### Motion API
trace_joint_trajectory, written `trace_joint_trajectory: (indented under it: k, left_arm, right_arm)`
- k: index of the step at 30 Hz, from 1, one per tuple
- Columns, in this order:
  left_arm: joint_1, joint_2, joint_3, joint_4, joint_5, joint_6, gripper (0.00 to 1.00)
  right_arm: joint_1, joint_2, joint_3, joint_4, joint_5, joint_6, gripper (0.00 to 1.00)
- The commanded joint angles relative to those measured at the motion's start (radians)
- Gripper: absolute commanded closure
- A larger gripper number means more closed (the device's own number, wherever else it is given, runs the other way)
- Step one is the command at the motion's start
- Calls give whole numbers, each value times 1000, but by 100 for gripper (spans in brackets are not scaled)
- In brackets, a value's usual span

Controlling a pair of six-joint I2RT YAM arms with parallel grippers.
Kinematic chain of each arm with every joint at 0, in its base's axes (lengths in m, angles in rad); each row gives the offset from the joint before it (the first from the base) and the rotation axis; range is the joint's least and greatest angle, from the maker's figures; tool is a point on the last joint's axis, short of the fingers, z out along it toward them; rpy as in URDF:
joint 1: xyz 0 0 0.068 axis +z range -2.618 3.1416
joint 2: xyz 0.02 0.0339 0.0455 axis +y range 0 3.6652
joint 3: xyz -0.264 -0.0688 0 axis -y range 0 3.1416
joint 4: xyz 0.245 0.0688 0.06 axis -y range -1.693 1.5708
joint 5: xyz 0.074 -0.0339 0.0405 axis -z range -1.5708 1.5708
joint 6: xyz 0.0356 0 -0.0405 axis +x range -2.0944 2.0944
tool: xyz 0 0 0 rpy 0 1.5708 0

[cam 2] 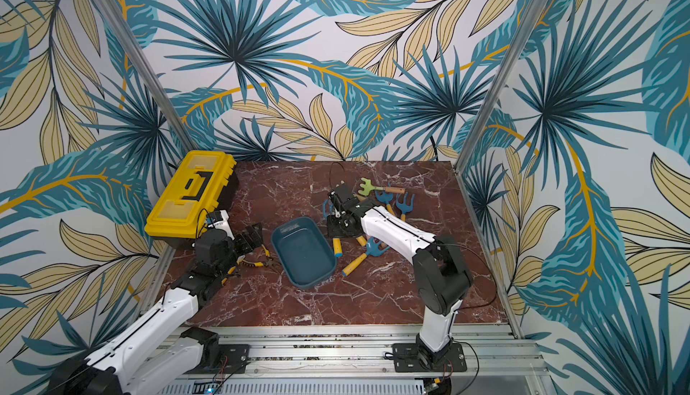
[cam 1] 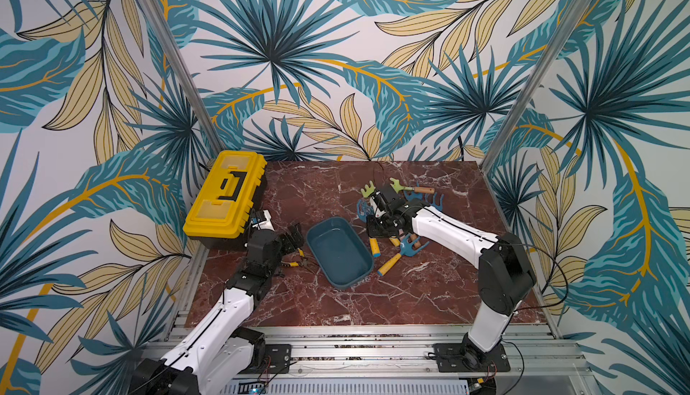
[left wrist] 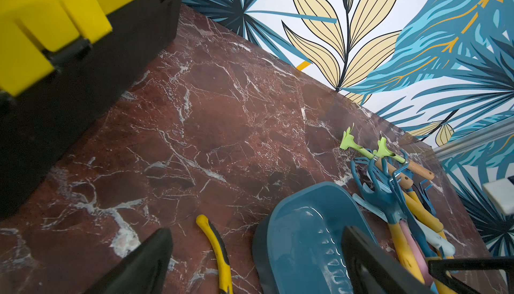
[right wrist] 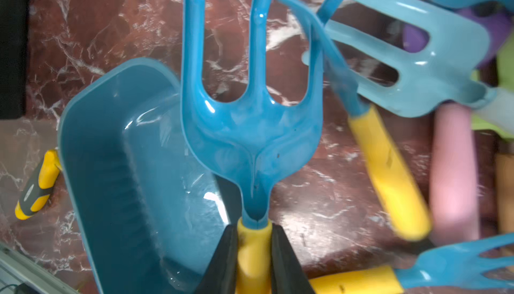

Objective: Put the rake into the storage box
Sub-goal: Place the rake in the storage box.

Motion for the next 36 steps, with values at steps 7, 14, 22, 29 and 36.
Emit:
trace_joint_trajectory:
  k: [7, 14, 22, 29, 36]
  left_arm:
    - [-3, -10, -9, 15, 19, 12, 0]
    - [-2, 3, -7, 24, 42, 4, 0]
    - [-3, -19, -8, 8, 24, 9, 0]
    - [-1, -49, -23, 5, -13, 9, 0]
    - [-1, -53, -19, -3, -15, 9, 0]
  right_arm:
    - [-32, -66, -132, 215, -502, 86, 82]
    - [-68, -141, -200, 262, -557, 130, 82]
    - [-41, -183, -190, 304, -591, 137, 80]
    - [95, -52, -37, 139, -409, -1, 81]
    - [156, 95, 94, 38, -233, -93, 80]
